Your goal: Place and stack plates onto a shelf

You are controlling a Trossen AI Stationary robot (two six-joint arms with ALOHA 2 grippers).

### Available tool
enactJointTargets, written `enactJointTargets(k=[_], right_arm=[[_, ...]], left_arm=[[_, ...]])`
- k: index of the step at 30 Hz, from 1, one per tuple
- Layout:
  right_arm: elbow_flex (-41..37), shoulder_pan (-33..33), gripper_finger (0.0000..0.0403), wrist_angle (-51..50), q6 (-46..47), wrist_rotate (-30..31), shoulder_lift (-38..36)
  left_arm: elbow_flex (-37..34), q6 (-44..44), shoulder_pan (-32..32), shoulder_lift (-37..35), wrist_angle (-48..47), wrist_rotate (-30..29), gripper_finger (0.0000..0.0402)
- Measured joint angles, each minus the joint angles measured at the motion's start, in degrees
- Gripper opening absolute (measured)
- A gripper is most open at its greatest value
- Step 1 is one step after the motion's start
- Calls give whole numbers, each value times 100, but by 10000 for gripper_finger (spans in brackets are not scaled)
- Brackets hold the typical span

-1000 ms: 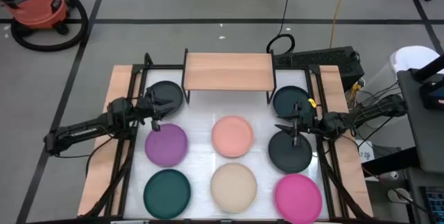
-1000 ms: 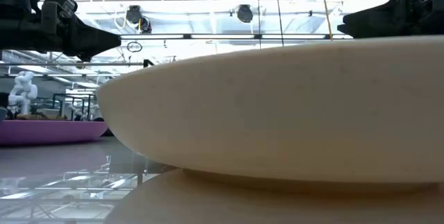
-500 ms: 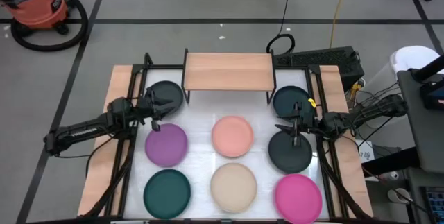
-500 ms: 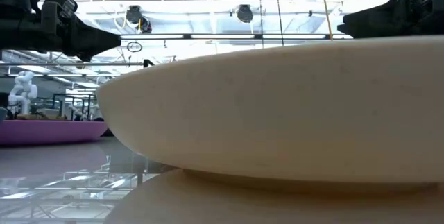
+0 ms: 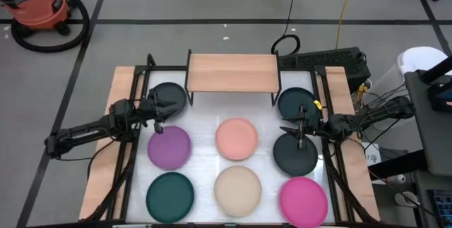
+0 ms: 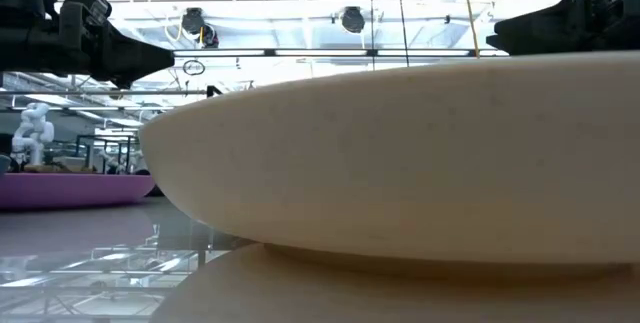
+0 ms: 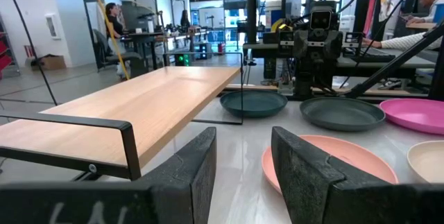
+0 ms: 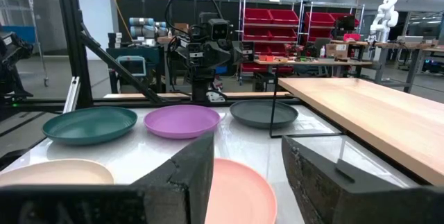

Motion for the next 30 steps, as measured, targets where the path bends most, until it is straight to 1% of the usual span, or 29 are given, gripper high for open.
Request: enactJointTargets(k=[4, 8, 10, 14, 16, 19, 23, 24, 26, 30], right_arm=[[0, 0, 150, 179, -308, 2, -2], [-1, 0, 150, 330, -183, 1, 0], [-2, 0, 150, 565, -170, 2, 3], [-2, 0, 150, 1542, -991, -11, 5], [-2, 0, 150, 2190, -1217, -23, 5], [-2, -2, 150, 2986, -1216, 8, 3], [-2, -2, 150, 3735, -1267, 23, 3], [-2, -1, 150, 3857, -1380, 75, 3], [-2, -1, 150, 4071, -1730, 379, 5], [-4, -2, 150, 4264, -2144, 1432, 3]], left_arm=[[0, 0, -2, -1, 0, 0, 145], [0, 1, -1, 0, 0, 0, 145], [0, -1, -2, 0, 0, -2, 145], [0, -1, -2, -1, 0, -2, 145], [0, 0, -2, -1, 0, 0, 145], [0, -1, -2, 0, 0, -2, 145], [0, 0, -1, -1, 0, -2, 145], [0, 0, -1, 0, 0, -1, 145], [2, 1, 0, 0, 0, -2, 145], [0, 0, -1, -1, 0, -2, 145]])
